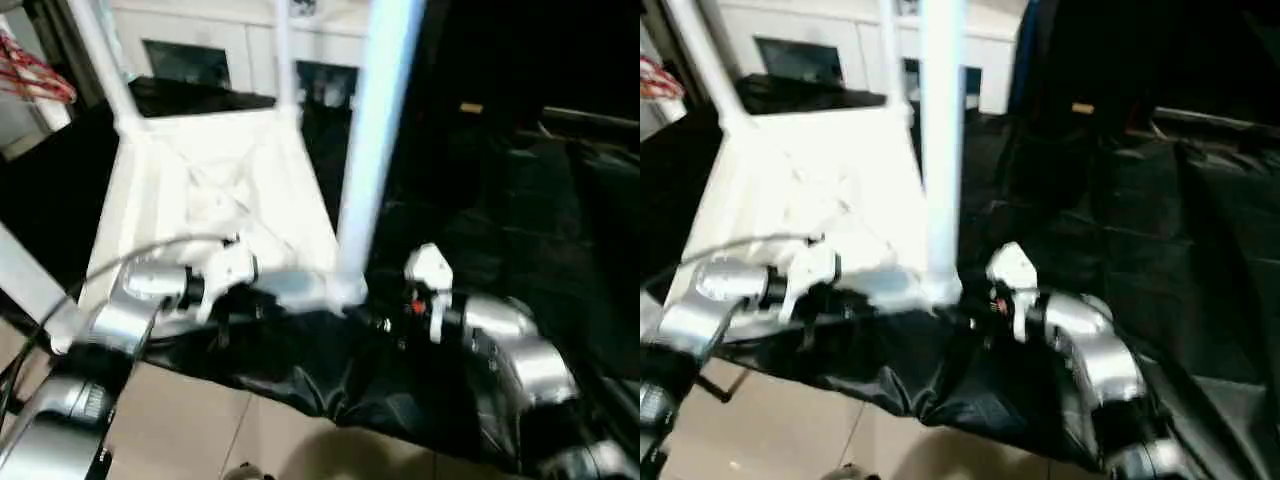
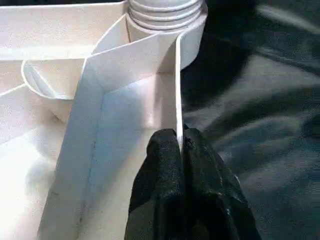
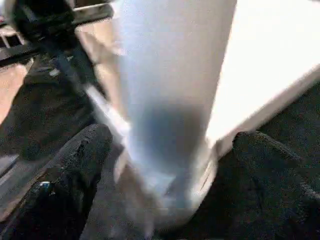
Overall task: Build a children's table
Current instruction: Rotate leg to tighten
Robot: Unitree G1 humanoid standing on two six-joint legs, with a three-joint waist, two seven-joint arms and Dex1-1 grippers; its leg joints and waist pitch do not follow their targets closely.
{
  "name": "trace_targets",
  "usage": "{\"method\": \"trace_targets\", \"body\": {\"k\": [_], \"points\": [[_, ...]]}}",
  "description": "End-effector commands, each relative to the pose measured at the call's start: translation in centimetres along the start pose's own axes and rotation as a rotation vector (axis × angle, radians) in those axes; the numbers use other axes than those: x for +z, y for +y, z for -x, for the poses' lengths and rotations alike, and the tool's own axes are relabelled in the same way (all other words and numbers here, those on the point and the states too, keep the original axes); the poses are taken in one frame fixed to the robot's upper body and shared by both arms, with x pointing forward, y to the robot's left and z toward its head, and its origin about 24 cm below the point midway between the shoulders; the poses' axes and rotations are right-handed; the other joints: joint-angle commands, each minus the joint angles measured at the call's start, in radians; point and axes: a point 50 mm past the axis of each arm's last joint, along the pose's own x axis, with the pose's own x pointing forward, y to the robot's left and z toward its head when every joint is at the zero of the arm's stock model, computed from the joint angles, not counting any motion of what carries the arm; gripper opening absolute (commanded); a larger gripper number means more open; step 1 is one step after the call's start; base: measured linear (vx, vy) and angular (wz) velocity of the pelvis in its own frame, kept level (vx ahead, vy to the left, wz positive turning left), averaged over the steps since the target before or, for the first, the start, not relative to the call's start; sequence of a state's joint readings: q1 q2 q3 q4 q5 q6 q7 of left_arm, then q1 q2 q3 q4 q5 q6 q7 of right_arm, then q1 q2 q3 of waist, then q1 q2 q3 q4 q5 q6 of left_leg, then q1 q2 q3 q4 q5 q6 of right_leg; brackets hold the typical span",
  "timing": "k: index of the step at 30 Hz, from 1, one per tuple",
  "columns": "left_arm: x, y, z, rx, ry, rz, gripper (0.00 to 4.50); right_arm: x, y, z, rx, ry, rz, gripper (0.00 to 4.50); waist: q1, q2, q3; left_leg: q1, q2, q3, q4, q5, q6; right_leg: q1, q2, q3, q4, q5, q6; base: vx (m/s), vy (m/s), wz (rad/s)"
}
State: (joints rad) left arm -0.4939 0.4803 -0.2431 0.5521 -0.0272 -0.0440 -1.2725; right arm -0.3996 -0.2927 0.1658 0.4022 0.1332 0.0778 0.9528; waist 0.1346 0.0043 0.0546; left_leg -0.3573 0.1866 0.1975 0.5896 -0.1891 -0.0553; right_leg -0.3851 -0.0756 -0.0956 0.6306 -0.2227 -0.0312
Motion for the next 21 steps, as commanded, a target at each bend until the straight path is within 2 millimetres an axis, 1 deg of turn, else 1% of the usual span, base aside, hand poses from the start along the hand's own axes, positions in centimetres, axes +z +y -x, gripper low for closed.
{"method": "trace_targets", "body": {"k": [1,2,3,4,5,6,8,9,12,13,15,16,17,18,19,20,21], "points": [[-0.2,-1.3,-1.3,-0.068,-0.045,0.031,0.00,-0.1,0.0,-0.3,0.006,0.018,0.018,4.42,0.002,-0.013,-0.061,0.007,0.062,-0.027,-0.066,-0.144,0.048,0.045,-0.100,0.069,-0.074,-0.107,-0.219,0.000,0.000,0.00],[-0.2,-1.3,-1.3,-0.069,-0.046,0.030,0.00,-0.1,0.0,-0.4,0.010,0.018,0.018,4.42,0.009,-0.006,-0.061,0.009,0.063,-0.027,-0.067,-0.152,0.043,0.043,-0.100,0.070,-0.075,-0.133,-0.208,0.000,0.000,0.00],[-0.2,-1.5,-1.4,-0.071,-0.047,0.032,0.00,-0.1,0.0,-0.6,0.014,0.017,0.017,4.42,0.012,-0.013,-0.061,0.012,0.064,-0.026,-0.068,-0.156,0.041,0.040,-0.098,0.071,-0.076,-0.136,-0.201,0.000,0.000,0.00],[-0.1,-1.7,-1.4,-0.074,-0.047,0.032,0.00,0.1,0.2,-0.9,0.030,0.012,0.020,4.42,0.014,-0.011,-0.060,0.011,0.063,-0.028,-0.069,-0.155,0.041,0.041,-0.098,0.071,-0.075,-0.136,-0.200,0.000,0.000,0.00],[-0.1,-1.8,-1.4,-0.074,-0.046,0.034,0.00,0.1,0.2,-1.1,0.044,0.008,0.021,4.42,0.012,-0.020,-0.062,0.006,0.063,-0.029,-0.070,-0.149,0.041,0.045,-0.099,0.069,-0.071,-0.131,-0.197,0.000,0.000,0.00],[-0.1,-1.8,-1.3,-0.068,-0.042,0.033,0.00,0.1,0.4,-1.2,0.059,0.009,0.019,4.42,0.013,-0.017,-0.062,0.005,0.062,-0.030,-0.069,-0.142,0.042,0.045,-0.099,0.069,-0.072,-0.129,-0.191,0.000,0.000,0.00],[-0.1,-1.7,-1.2,-0.056,-0.031,0.031,0.00,0.0,0.4,-1.4,0.078,0.020,0.029,4.42,0.011,-0.017,-0.062,0.006,0.061,-0.029,-0.069,-0.134,0.045,0.044,-0.097,0.069,-0.071,-0.115,-0.187,0.000,0.000,0.00],[-0.1,-1.7,-1.1,-0.053,-0.027,0.033,0.00,0.0,0.4,-1.5,0.087,0.027,0.035,4.27,0.011,-0.020,-0.063,0.004,0.060,-0.029,-0.068,-0.132,0.046,0.045,-0.098,0.069,-0.069,-0.107,-0.189,0.000,0.000,0.00],[-0.1,-1.6,-1.0,-0.046,-0.022,0.035,0.00,-0.2,0.3,-1.5,0.090,0.038,0.043,4.17,0.011,-0.019,-0.062,0.004,0.059,-0.029,-0.068,-0.131,0.048,0.045,-0.098,0.069,-0.072,-0.114,-0.186,0.000,0.000,0.00],[-0.1,-1.6,-0.9,-0.044,-0.018,0.035,0.00,-0.3,0.2,-1.5,0.088,0.047,0.048,3.99,0.012,-0.019,-0.062,0.004,0.059,-0.029,-0.068,-0.133,0.048,0.045,-0.098,0.069,-0.072,-0.117,-0.185,0.000,0.000,0.00],[-0.2,-1.5,-0.7,-0.040,-0.006,0.033,0.00,-0.5,-0.3,-1.5,0.064,0.069,0.052,3.83,0.011,-0.013,-0.062,0.005,0.059,-0.030,-0.069,-0.142,0.043,0.044,-0.097,0.069,-0.073,-0.127,-0.185,0.000,0.000,0.00],[-0.2,-1.4,-0.7,-0.039,-0.004,0.033,0.00,-0.5,-0.4,-1.5,0.061,0.071,0.051,3.77,0.010,-0.014,-0.062,0.005,0.060,-0.030,-0.069,-0.143,0.041,0.044,-0.097,0.069,-0.073,-0.127,-0.187,0.000,0.000,0.00],[-0.1,-1.3,-0.6,-0.038,0.000,0.033,0.00,-0.5,-0.6,-1.5,0.053,0.075,0.048,3.70,0.008,-0.007,-0.063,0.006,0.059,-0.031,-0.070,-0.152,0.035,0.044,-0.097,0.068,-0.073,-0.128,-0.191,0.000,0.000,0.00],[-0.1,-1.3,-0.6,-0.037,0.002,0.034,0.00,-0.5,-0.7,-1.5,0.050,0.075,0.044,3.56,0.007,-0.005,-0.062,0.006,0.059,-0.031,-0.070,-0.161,0.031,0.044,-0.097,0.068,-0.075,-0.131,-0.195,0.000,0.000,0.00],[0.0,-1.2,-0.6,-0.036,0.002,0.036,0.00,-0.5,-0.8,-1.6,0.049,0.075,0.043,3.46,0.006,-0.006,-0.062,0.006,0.060,-0.030,-0.070,-0.163,0.029,0.044,-0.096,0.068,-0.075,-0.128,-0.196,0.000,0.000,0.00],[0.0,-1.1,-0.6,-0.036,0.004,0.037,0.00,-0.6,-0.7,-1.6,0.047,0.075,0.042,3.46,0.006,-0.003,-0.064,0.007,0.059,-0.030,-0.069,-0.160,0.027,0.045,-0.095,0.069,-0.072,-0.109,-0.201,0.000,0.000,0.00],[0.0,-1.0,-0.6,-0.035,0.006,0.038,0.00,-0.6,-0.8,-1.7,0.047,0.075,0.042,3.38,0.006,0.003,-0.065,0.007,0.060,-0.031,-0.068,-0.154,0.027,0.045,-0.095,0.069,-0.069,-0.085,-0.208,0.000,0.000,0.00]]}}
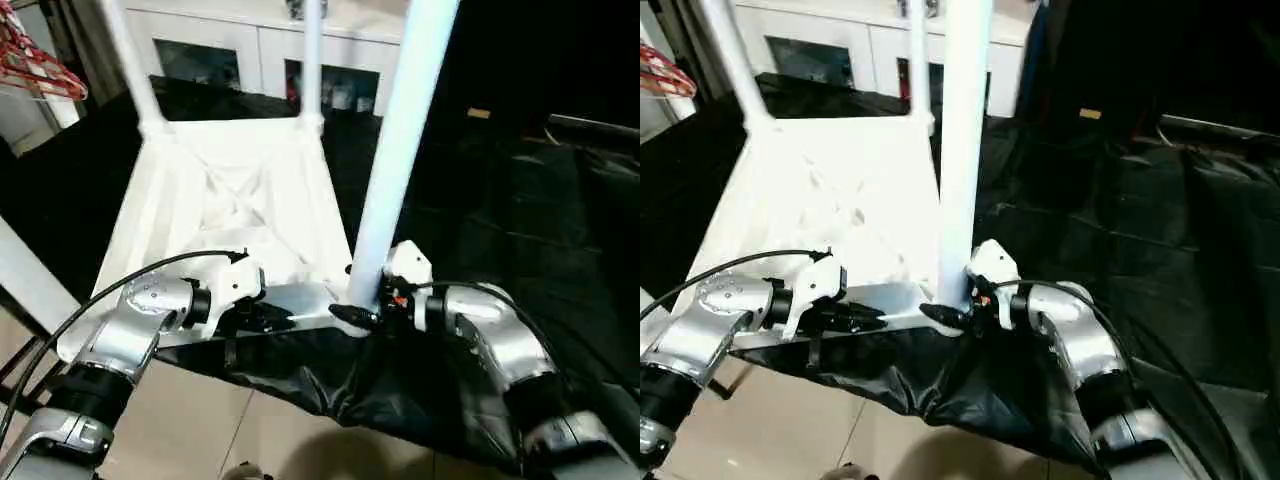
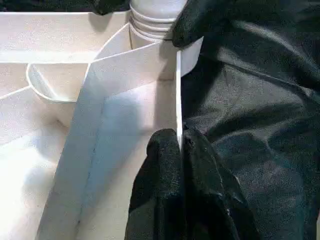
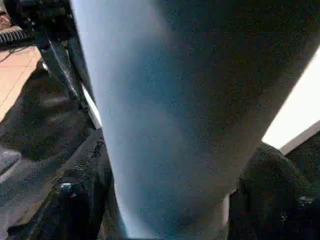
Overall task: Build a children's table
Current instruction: Rotate leg to tighten
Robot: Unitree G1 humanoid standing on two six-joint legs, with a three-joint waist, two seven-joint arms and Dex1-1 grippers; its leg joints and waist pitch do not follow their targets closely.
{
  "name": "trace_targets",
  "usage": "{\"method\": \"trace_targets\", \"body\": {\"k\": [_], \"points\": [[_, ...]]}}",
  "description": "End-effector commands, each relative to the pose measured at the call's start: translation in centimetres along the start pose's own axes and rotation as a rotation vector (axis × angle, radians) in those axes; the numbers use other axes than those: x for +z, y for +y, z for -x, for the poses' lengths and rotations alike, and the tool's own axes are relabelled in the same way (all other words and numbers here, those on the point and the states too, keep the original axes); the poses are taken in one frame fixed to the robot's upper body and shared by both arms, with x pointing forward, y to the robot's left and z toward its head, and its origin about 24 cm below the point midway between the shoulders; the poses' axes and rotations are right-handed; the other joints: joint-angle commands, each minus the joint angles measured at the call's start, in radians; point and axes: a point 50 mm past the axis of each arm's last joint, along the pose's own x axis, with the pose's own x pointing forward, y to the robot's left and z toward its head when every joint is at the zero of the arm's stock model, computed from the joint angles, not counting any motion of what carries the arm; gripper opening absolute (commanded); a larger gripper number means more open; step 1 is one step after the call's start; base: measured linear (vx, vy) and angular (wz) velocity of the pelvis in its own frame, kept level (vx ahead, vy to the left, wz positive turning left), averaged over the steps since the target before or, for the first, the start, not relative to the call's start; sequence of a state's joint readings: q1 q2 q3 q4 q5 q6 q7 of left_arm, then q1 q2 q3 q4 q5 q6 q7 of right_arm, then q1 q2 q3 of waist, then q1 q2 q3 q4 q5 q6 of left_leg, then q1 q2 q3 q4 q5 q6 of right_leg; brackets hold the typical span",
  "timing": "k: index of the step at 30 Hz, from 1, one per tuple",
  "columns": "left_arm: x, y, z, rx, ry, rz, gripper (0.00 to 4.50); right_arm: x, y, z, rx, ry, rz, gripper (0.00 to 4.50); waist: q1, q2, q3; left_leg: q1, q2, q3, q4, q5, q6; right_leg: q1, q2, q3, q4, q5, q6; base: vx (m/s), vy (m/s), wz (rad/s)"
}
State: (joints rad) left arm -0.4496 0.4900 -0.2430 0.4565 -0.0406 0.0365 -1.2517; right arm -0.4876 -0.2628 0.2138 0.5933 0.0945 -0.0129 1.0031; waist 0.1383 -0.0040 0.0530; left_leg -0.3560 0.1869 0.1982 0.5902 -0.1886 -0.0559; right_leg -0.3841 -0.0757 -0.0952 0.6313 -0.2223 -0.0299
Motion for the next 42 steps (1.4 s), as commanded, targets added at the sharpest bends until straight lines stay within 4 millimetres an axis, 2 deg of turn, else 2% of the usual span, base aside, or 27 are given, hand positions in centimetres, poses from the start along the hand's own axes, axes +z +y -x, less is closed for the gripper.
{"method": "trace_targets", "body": {"k": [1,3,6,8,9,11,13,15,17,19,20,22,24,25,26,27,28,29,32,33,34,35,36,37,38,41,42], "points": [[-0.1,-0.3,-0.6,-0.045,0.009,0.007,0.00,0.2,-0.6,0.0,-0.042,0.026,0.019,3.24,0.001,0.008,-0.064,0.006,0.060,-0.031,-0.068,-0.152,0.029,0.044,-0.092,0.068,-0.069,-0.060,-0.213,0.000,0.000,0.00],[-0.1,0.1,-0.9,-0.006,0.017,0.025,0.00,-0.1,-0.5,-0.1,-0.066,0.028,0.005,3.17,0.000,0.019,-0.065,0.008,0.058,-0.031,-0.067,-0.158,0.024,0.043,-0.091,0.067,-0.068,-0.047,-0.221,0.000,0.000,0.00],[0.0,0.8,-1.5,0.072,0.033,0.047,0.00,-0.7,-0.6,-0.4,-0.135,0.032,-0.023,2.96,0.000,0.018,-0.062,0.012,0.059,-0.032,-0.070,-0.197,0.007,0.044,-0.095,0.068,-0.076,-0.095,-0.218,0.000,0.000,0.00],[0.9,1.4,-3.0,0.156,-0.003,0.073,0.00,-1.4,-0.6,-1.2,-0.260,0.031,-0.073,2.81,-0.003,0.007,-0.057,0.013,0.059,-0.031,-0.074,-0.220,-0.001,0.042,-0.099,0.071,-0.087,-0.176,-0.204,0.000,0.000,0.00],[1.7,1.6,-4.2,0.207,-0.018,0.081,0.00,-1.7,-0.4,-2.1,-0.345,0.025,-0.118,2.78,-0.002,0.010,-0.057,0.016,0.059,-0.033,-0.074,-0.224,-0.008,0.041,-0.100,0.071,-0.088,-0.200,-0.199,0.000,0.000,0.00],[2.2,1.7,-5.2,0.239,-0.025,0.091,0.00,-1.9,-0.2,-2.9,-0.411,0.023,-0.146,2.75,-0.004,0.010,-0.056,0.019,0.059,-0.036,-0.077,-0.243,-0.020,0.041,-0.102,0.071,-0.095,-0.259,-0.183,0.000,0.000,0.00],[2.5,1.6,-5.9,0.258,-0.031,0.098,0.00,-2.0,0.0,-3.5,-0.459,0.027,-0.166,2.72,-0.005,0.010,-0.055,0.019,0.058,-0.036,-0.079,-0.249,-0.021,0.037,-0.100,0.072,-0.100,-0.283,-0.162,0.000,0.000,0.00],[3.2,1.4,-7.5,0.279,-0.040,0.109,0.00,-1.9,0.6,-5.0,-0.534,0.036,-0.205,2.72,-0.004,0.011,-0.056,0.017,0.057,-0.037,-0.079,-0.237,-0.019,0.036,-0.100,0.073,-0.101,-0.285,-0.152,0.000,0.000,0.00],[3.7,1.1,-8.8,0.281,-0.033,0.098,0.00,-1.4,1.4,-6.4,-0.535,0.025,-0.220,2.72,-0.003,0.010,-0.055,0.021,0.056,-0.036,-0.080,-0.248,-0.019,0.033,-0.100,0.073,-0.104,-0.298,-0.145,0.000,0.000,0.00],[3.9,0.8,-9.3,0.256,-0.025,0.070,0.00,-0.7,1.9,-7.3,-0.507,-0.007,-0.222,2.72,-0.002,0.012,-0.055,0.018,0.056,-0.037,-0.080,-0.252,-0.011,0.033,-0.103,0.073,-0.107,-0.313,-0.135,0.000,0.000,0.00],[3.9,0.6,-9.3,0.237,-0.023,0.056,0.00,-0.3,1.9,-7.5,-0.504,-0.036,-0.225,2.72,-0.003,0.012,-0.057,0.014,0.057,-0.038,-0.082,-0.252,-0.007,0.035,-0.102,0.073,-0.104,-0.301,-0.128,0.000,0.000,0.00],[3.7,0.5,-8.9,0.212,-0.026,0.047,0.00,0.0,1.4,-7.1,-0.501,-0.061,-0.220,3.27,-0.004,0.013,-0.058,0.015,0.058,-0.038,-0.083,-0.254,-0.008,0.034,-0.099,0.073,-0.103,-0.285,-0.129,0.000,0.000,0.00],[3.4,0.3,-8.1,0.162,-0.031,0.031,0.00,0.2,0.7,-6.2,-0.483,-0.083,-0.211,3.43,-0.004,0.012,-0.060,0.011,0.058,-0.039,-0.084,-0.253,-0.003,0.038,-0.102,0.073,-0.100,-0.268,-0.130,0.000,0.000,0.00],[3.2,0.2,-7.8,0.146,-0.031,0.031,0.00,0.3,0.4,-5.8,-0.476,-0.090,-0.204,3.69,-0.005,0.013,-0.060,0.009,0.059,-0.039,-0.083,-0.248,0.000,0.038,-0.102,0.073,-0.098,-0.250,-0.135,0.000,0.000,0.00],[3.2,0.1,-7.5,0.123,-0.045,0.023,0.00,0.4,0.1,-5.4,-0.468,-0.089,-0.186,3.69,-0.006,0.009,-0.061,0.007,0.058,-0.039,-0.083,-0.237,0.003,0.040,-0.101,0.073,-0.097,-0.237,-0.136,0.000,0.000,0.00],[3.0,0.1,-7.2,0.105,-0.052,0.029,0.00,0.4,-0.1,-5.0,-0.447,-0.084,-0.168,3.82,-0.008,0.009,-0.064,0.002,0.056,-0.038,-0.081,-0.207,0.010,0.045,-0.099,0.072,-0.089,-0.191,-0.144,0.000,0.000,0.00],[2.8,0.0,-6.7,0.086,-0.058,0.029,0.00,0.4,-0.3,-4.5,-0.413,-0.076,-0.148,3.82,-0.008,0.010,-0.065,0.002,0.056,-0.037,-0.079,-0.193,0.015,0.045,-0.099,0.071,-0.087,-0.167,-0.149,0.000,0.000,0.00],[2.6,-0.1,-6.2,0.063,-0.060,0.019,0.00,0.4,-0.5,-3.8,-0.364,-0.065,-0.115,3.82,-0.010,0.010,-0.069,0.000,0.056,-0.036,-0.072,-0.154,0.035,0.047,-0.096,0.070,-0.077,-0.088,-0.169,0.000,0.000,0.00],[2.0,-0.2,-5.1,0.010,-0.058,0.010,0.00,0.3,-0.5,-2.4,-0.226,-0.022,-0.040,3.82,-0.009,0.016,-0.072,-0.002,0.054,-0.031,-0.064,-0.111,0.062,0.047,-0.089,0.068,-0.064,0.025,-0.195,0.000,0.000,0.00],[1.8,-0.3,-4.6,-0.024,-0.060,0.021,0.00,0.3,-0.4,-1.7,-0.154,-0.006,-0.005,3.82,-0.007,0.014,-0.072,-0.005,0.052,-0.029,-0.061,-0.104,0.078,0.051,-0.087,0.065,-0.062,0.054,-0.201,0.000,0.000,0.00],[1.7,-0.4,-4.4,-0.037,-0.059,0.023,0.00,0.3,-0.3,-1.5,-0.127,-0.003,0.004,3.82,-0.006,0.015,-0.073,-0.004,0.054,-0.029,-0.060,-0.099,0.084,0.049,-0.089,0.065,-0.060,0.063,-0.204,0.000,0.000,0.00],[1.7,-0.4,-4.3,-0.048,-0.056,0.025,0.00,0.3,-0.3,-1.3,-0.103,-0.001,0.011,3.82,-0.005,0.011,-0.071,-0.002,0.056,-0.027,-0.060,-0.106,0.090,0.046,-0.089,0.065,-0.062,0.060,-0.215,0.000,0.000,0.00],[1.6,-0.4,-3.9,-0.073,-0.062,0.025,0.00,0.2,0.0,-0.8,-0.018,0.000,0.025,3.82,-0.003,0.010,-0.070,-0.002,0.056,-0.028,-0.061,-0.118,0.091,0.049,-0.090,0.064,-0.064,0.035,-0.215,0.000,0.000,0.00],[1.6,-0.4,-3.8,-0.077,-0.062,0.024,0.00,0.2,0.1,-0.6,0.001,0.001,0.030,3.82,0.001,0.016,-0.071,-0.001,0.058,-0.029,-0.060,-0.126,0.090,0.046,-0.092,0.065,-0.065,0.009,-0.215,0.000,0.000,0.00],[1.5,-0.2,-3.2,-0.096,-0.057,0.022,0.00,0.2,0.5,-0.1,0.086,0.014,0.051,3.82,0.002,0.014,-0.070,-0.001,0.058,-0.028,-0.060,-0.130,0.090,0.047,-0.091,0.065,-0.068,0.001,-0.213,0.000,0.000,0.00],[1.4,-0.1,-2.7,-0.118,-0.046,0.019,0.00,0.0,0.7,0.5,0.154,0.033,0.064,3.82,0.008,0.017,-0.068,0.003,0.061,-0.028,-0.063,-0.153,0.079,0.041,-0.090,0.065,-0.070,-0.029,-0.218,0.000,0.000,0.00],[1.4,0.0,-2.5,-0.126,-0.044,0.016,0.00,0.0,0.8,0.7,0.171,0.037,0.063,3.68,0.009,0.017,-0.068,0.002,0.062,-0.029,-0.064,-0.157,0.075,0.042,-0.092,0.065,-0.071,-0.038,-0.219,0.000,0.000,0.00]]}}
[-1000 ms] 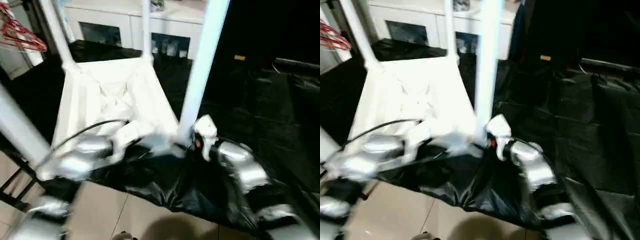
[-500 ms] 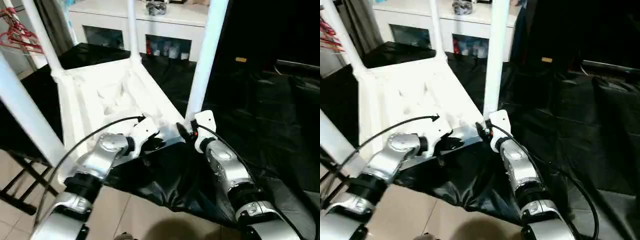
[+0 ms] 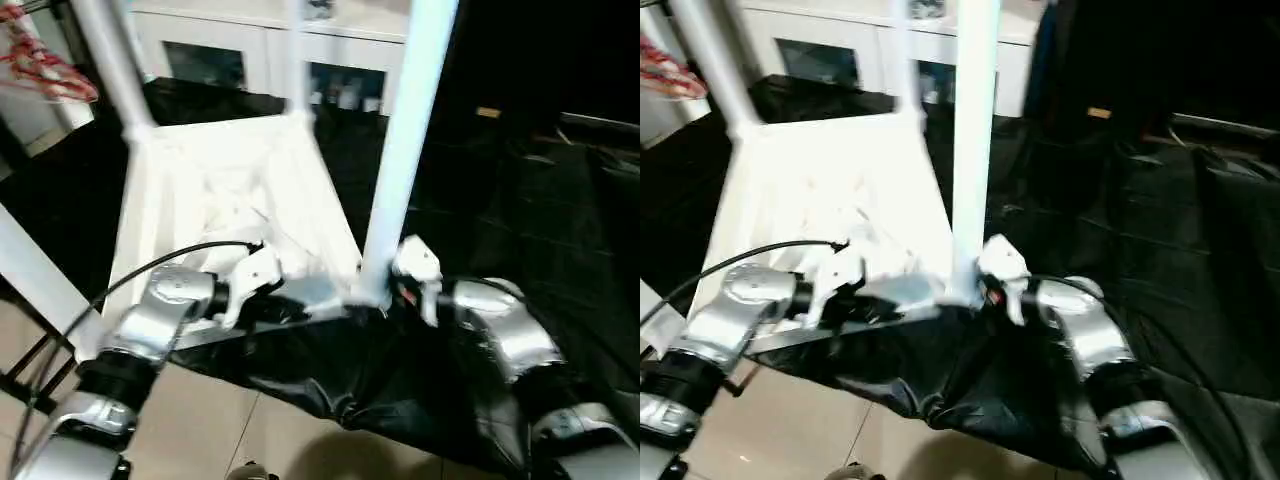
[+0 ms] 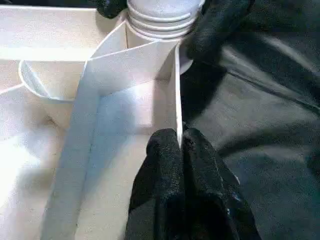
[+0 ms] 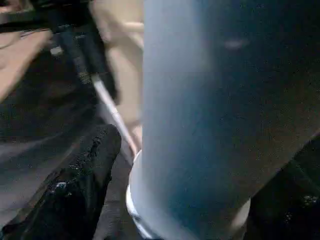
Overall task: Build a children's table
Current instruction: Rotate leg to tighten
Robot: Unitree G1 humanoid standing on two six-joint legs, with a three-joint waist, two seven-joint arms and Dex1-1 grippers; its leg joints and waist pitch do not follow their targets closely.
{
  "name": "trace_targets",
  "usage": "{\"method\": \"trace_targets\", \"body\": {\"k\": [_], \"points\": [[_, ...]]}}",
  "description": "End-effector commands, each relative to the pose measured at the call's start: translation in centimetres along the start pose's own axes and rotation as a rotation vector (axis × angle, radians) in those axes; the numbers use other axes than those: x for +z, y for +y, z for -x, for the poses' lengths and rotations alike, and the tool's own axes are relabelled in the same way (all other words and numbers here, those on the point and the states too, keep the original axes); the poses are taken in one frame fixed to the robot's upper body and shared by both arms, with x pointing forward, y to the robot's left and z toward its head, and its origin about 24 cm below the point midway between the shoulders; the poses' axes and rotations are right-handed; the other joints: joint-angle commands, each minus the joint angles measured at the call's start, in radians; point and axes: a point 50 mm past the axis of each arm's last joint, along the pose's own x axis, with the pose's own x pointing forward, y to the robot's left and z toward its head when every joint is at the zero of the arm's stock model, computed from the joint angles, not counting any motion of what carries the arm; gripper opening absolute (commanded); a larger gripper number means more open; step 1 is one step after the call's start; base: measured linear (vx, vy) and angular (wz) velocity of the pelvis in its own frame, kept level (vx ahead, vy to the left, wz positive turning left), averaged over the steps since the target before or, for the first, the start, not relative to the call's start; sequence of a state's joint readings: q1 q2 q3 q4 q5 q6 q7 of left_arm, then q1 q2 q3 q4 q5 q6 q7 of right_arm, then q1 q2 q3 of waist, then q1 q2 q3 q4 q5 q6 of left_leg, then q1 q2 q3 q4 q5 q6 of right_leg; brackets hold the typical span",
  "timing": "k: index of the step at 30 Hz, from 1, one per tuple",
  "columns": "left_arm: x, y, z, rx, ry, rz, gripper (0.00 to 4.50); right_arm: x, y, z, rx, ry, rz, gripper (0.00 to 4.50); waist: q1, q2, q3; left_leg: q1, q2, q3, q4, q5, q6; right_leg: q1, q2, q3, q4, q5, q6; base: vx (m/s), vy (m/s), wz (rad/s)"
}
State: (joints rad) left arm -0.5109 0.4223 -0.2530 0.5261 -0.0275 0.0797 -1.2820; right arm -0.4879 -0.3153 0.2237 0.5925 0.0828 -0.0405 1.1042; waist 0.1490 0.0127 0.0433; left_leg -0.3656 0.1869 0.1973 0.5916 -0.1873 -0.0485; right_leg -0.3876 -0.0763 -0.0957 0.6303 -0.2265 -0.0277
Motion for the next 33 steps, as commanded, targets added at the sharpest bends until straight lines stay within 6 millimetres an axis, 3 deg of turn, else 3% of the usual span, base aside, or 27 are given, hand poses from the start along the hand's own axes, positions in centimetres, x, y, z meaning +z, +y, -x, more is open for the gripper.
{"method": "trace_targets", "body": {"k": [1,9,11,16,18,20,21,22,24,30,32,33], "points": [[0.6,-0.4,-0.6,-0.082,-0.022,-0.026,0.00,0.3,0.9,-0.5,0.109,-0.009,0.012,3.68,-0.001,-0.001,-0.058,0.012,0.062,-0.028,-0.066,-0.165,0.063,0.046,-0.091,0.066,-0.071,-0.044,-0.222,0.000,0.000,0.00],[0.6,-0.1,0.2,-0.134,-0.002,-0.007,0.00,0.5,1.4,-0.2,0.178,-0.036,-0.022,3.06,0.003,0.002,-0.061,0.010,0.063,-0.030,-0.065,-0.146,0.060,0.048,-0.093,0.065,-0.066,-0.010,-0.231,0.000,0.000,0.00],[0.6,-0.1,0.2,-0.138,0.003,-0.010,0.00,0.4,1.7,-0.2,0.197,-0.041,-0.049,2.94,0.003,-0.004,-0.061,0.010,0.062,-0.029,-0.065,-0.149,0.060,0.048,-0.092,0.064,-0.067,-0.019,-0.231,0.000,0.000,0.00],[0.7,0.0,-0.2,-0.095,-0.014,-0.009,0.00,0.0,1.8,-0.5,0.157,-0.032,-0.048,2.74,0.008,-0.002,-0.060,0.012,0.063,-0.029,-0.066,-0.152,0.051,0.046,-0.095,0.066,-0.071,-0.054,-0.218,0.000,0.000,0.00],[0.6,0.2,-0.5,-0.052,-0.002,-0.006,0.00,-0.4,1.4,-0.9,0.057,-0.015,-0.058,2.73,0.007,0.002,-0.059,0.011,0.064,-0.031,-0.067,-0.153,0.042,0.045,-0.094,0.066,-0.071,-0.055,-0.213,0.000,0.000,0.00],[0.5,0.6,-0.8,0.021,0.017,0.003,0.00,-0.6,0.7,-1.5,-0.079,-0.010,-0.069,2.72,0.001,0.000,-0.054,0.013,0.060,-0.032,-0.072,-0.184,0.025,0.045,-0.096,0.066,-0.080,-0.113,-0.204,0.000,0.000,0.00],[0.8,1.1,-1.2,0.093,0.007,0.020,0.00,-0.7,0.1,-2.1,-0.211,-0.014,-0.103,2.72,-0.008,0.001,-0.049,0.018,0.061,-0.033,-0.078,-0.221,0.001,0.041,-0.099,0.068,-0.091,-0.200,-0.193,0.000,0.000,0.00],[1.2,1.6,-1.6,0.152,-0.012,0.033,0.00,-0.9,-0.3,-2.7,-0.323,-0.010,-0.141,2.72,-0.008,0.001,-0.049,0.018,0.061,-0.033,-0.078,-0.221,0.001,0.041,-0.099,0.068,-0.091,-0.200,-0.193,0.000,0.000,0.00],[1.7,2.0,-2.2,0.222,-0.028,0.045,0.00,-1.0,-0.5,-3.5,-0.431,-0.009,-0.186,2.71,-0.020,0.004,-0.047,0.022,0.061,-0.040,-0.086,-0.267,-0.038,0.044,-0.103,0.067,-0.101,-0.316,-0.163,0.000,0.000,0.00],[2.6,2.4,-3.7,0.336,-0.045,0.062,0.00,-1.0,-0.3,-5.4,-0.603,-0.026,-0.289,2.70,-0.033,0.000,-0.050,0.022,0.057,-0.035,-0.082,-0.237,-0.020,0.040,-0.099,0.073,-0.100,-0.245,-0.162,0.000,0.000,0.00],[2.9,2.1,-4.7,0.351,-0.055,0.065,0.00,-0.5,0.3,-6.7,-0.623,-0.048,-0.307,2.70,-0.034,-0.011,-0.049,0.017,0.057,-0.034,-0.083,-0.218,-0.011,0.042,-0.099,0.073,-0.099,-0.238,-0.158,0.000,0.000,0.00],[3.0,1.9,-5.0,0.342,-0.057,0.063,0.00,-0.3,0.4,-7.0,-0.623,-0.062,-0.309,2.70,-0.032,-0.007,-0.049,0.017,0.057,-0.035,-0.083,-0.213,-0.007,0.042,-0.100,0.072,-0.100,-0.247,-0.153,0.000,0.000,0.00]]}}
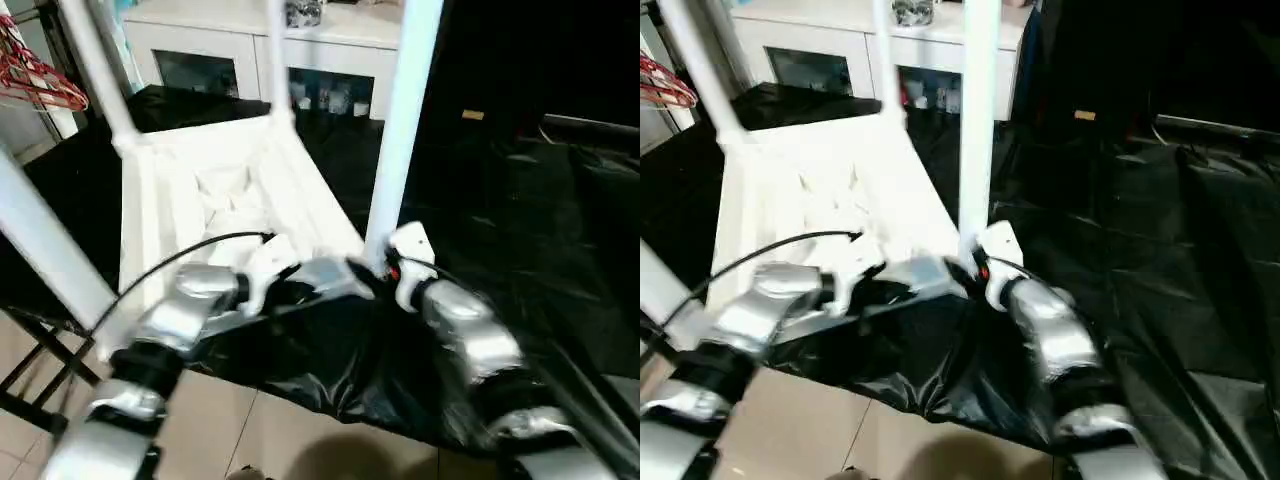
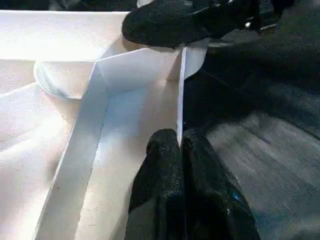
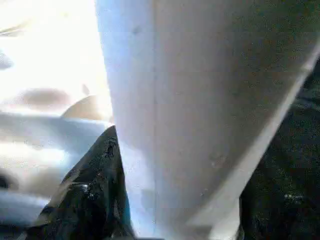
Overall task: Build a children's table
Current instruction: Rotate leg to tighten
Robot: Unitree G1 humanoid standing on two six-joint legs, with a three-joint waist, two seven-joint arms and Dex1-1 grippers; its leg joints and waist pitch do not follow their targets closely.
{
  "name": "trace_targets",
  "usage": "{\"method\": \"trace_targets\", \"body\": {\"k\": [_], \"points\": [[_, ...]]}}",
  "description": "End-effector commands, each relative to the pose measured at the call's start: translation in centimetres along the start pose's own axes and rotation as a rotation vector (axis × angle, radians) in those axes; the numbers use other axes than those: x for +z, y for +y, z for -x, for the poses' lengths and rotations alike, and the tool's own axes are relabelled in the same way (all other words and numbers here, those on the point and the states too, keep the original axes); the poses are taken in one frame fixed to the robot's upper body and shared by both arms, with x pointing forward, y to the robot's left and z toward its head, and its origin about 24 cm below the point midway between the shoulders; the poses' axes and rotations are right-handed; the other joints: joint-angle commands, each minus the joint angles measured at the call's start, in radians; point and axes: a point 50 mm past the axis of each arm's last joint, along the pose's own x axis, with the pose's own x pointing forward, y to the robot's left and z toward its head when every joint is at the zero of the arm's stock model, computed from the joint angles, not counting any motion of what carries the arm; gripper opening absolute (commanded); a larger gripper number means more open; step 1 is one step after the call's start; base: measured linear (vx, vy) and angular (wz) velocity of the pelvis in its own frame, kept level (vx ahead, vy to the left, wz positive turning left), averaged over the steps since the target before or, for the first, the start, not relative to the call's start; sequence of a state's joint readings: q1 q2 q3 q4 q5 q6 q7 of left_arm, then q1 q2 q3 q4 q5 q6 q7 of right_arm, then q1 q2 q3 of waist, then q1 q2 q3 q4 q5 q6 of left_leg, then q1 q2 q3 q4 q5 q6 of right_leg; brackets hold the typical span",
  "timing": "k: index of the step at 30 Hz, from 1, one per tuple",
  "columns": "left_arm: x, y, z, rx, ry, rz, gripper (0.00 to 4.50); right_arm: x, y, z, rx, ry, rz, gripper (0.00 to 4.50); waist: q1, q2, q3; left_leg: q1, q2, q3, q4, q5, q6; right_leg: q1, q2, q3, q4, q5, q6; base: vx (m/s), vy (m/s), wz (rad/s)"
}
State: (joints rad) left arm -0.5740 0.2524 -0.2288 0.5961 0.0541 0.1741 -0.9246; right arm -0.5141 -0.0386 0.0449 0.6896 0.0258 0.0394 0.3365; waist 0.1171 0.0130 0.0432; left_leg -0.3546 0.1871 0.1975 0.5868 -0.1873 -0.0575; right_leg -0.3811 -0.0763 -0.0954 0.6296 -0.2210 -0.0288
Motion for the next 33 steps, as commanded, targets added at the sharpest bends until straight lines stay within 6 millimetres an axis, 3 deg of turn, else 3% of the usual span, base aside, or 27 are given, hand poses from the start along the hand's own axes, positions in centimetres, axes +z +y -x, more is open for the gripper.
{"method": "trace_targets", "body": {"k": [1,3,4,5,8,11,15,19,23,24,28,31,33], "points": [[1.3,-0.5,-1.3,0.036,-0.043,-0.013,0.00,-1.2,3.8,-0.8,0.120,0.044,-0.019,3.25,-0.001,-0.006,-0.049,0.007,0.058,-0.035,-0.078,-0.213,0.003,0.034,-0.100,0.072,-0.099,-0.253,-0.149,0.000,0.000,0.00],[1.1,-0.8,-1.3,0.011,-0.042,-0.012,0.00,-1.0,3.8,-0.8,0.132,0.033,-0.024,3.25,-0.003,-0.010,-0.048,0.006,0.058,-0.034,-0.080,-0.216,0.009,0.033,-0.097,0.072,-0.099,-0.245,-0.145,0.000,0.000,0.00],[1.1,-0.9,-1.3,0.006,-0.041,-0.013,0.00,-1.0,3.7,-0.7,0.136,0.030,-0.028,3.39,-0.002,-0.007,-0.048,0.006,0.058,-0.034,-0.080,-0.220,0.010,0.033,-0.098,0.073,-0.098,-0.243,-0.146,0.000,0.000,0.00],[1.0,-0.9,-1.1,-0.014,-0.043,-0.014,0.00,-0.8,3.3,-0.6,0.144,0.023,-0.039,3.57,-0.004,-0.011,-0.046,0.006,0.058,-0.034,-0.081,-0.223,0.011,0.033,-0.097,0.072,-0.099,-0.249,-0.144,0.000,0.000,0.00],[0.9,-0.9,-0.6,-0.047,-0.047,-0.029,0.00,-0.4,2.2,-0.3,0.157,0.009,-0.031,3.74,-0.005,-0.008,-0.047,0.004,0.058,-0.035,-0.081,-0.223,0.014,0.034,-0.099,0.073,-0.100,-0.257,-0.140,0.000,0.000,0.00],[0.6,-0.8,0.2,-0.099,-0.046,-0.034,0.00,0.2,1.1,0.1,0.218,0.000,0.003,3.84,-0.005,-0.007,-0.051,0.001,0.057,-0.033,-0.077,-0.189,0.026,0.038,-0.096,0.073,-0.091,-0.182,-0.155,0.000,0.000,0.00],[0.3,-1.1,1.1,-0.188,-0.052,-0.043,0.00,0.5,0.6,1.2,0.395,-0.009,0.105,3.84,-0.004,-0.002,-0.059,-0.003,0.056,-0.030,-0.066,-0.124,0.055,0.045,-0.091,0.069,-0.072,-0.013,-0.198,0.000,0.000,0.00],[0.0,-1.2,2.0,-0.288,-0.034,-0.064,0.00,0.3,0.3,3.1,0.636,0.019,0.208,3.84,0.008,-0.003,-0.064,-0.006,0.055,-0.025,-0.053,-0.069,0.115,0.044,-0.086,0.064,-0.057,0.117,-0.228,0.000,0.000,0.00],[-0.2,-0.9,3.1,-0.378,-0.009,-0.076,0.00,0.0,-0.2,5.1,0.861,0.100,0.261,3.84,0.019,-0.002,-0.060,-0.007,0.060,-0.027,-0.055,-0.109,0.117,0.044,-0.088,0.062,-0.063,0.049,-0.230,0.000,0.000,0.00],[-0.2,-0.9,3.1,-0.378,-0.009,-0.076,0.00,0.0,-0.2,5.1,0.861,0.100,0.261,3.58,0.024,-0.001,-0.058,-0.004,0.062,-0.027,-0.056,-0.129,0.111,0.041,-0.089,0.064,-0.066,0.014,-0.226,0.000,0.000,0.00],[-0.4,-0.6,3.8,-0.417,0.022,-0.070,0.00,0.0,-0.3,6.0,0.958,0.140,0.257,3.34,0.030,-0.002,-0.055,0.002,0.065,-0.027,-0.062,-0.171,0.078,0.038,-0.092,0.065,-0.076,-0.081,-0.222,0.000,0.000,0.00],[-0.4,-0.4,4.1,-0.429,0.027,-0.062,0.00,-0.1,-0.2,6.3,1.003,0.155,0.253,3.08,0.031,-0.006,-0.056,0.000,0.065,-0.029,-0.063,-0.160,0.070,0.040,-0.094,0.066,-0.073,-0.077,-0.219,0.000,0.000,0.00],[-0.4,-0.3,4.2,-0.416,0.023,-0.057,0.00,-0.1,0.1,6.3,1.018,0.155,0.243,2.91,0.031,-0.015,-0.058,-0.003,0.063,-0.028,-0.060,-0.134,0.077,0.042,-0.094,0.066,-0.070,-0.054,-0.220,0.000,0.000,0.00]]}}
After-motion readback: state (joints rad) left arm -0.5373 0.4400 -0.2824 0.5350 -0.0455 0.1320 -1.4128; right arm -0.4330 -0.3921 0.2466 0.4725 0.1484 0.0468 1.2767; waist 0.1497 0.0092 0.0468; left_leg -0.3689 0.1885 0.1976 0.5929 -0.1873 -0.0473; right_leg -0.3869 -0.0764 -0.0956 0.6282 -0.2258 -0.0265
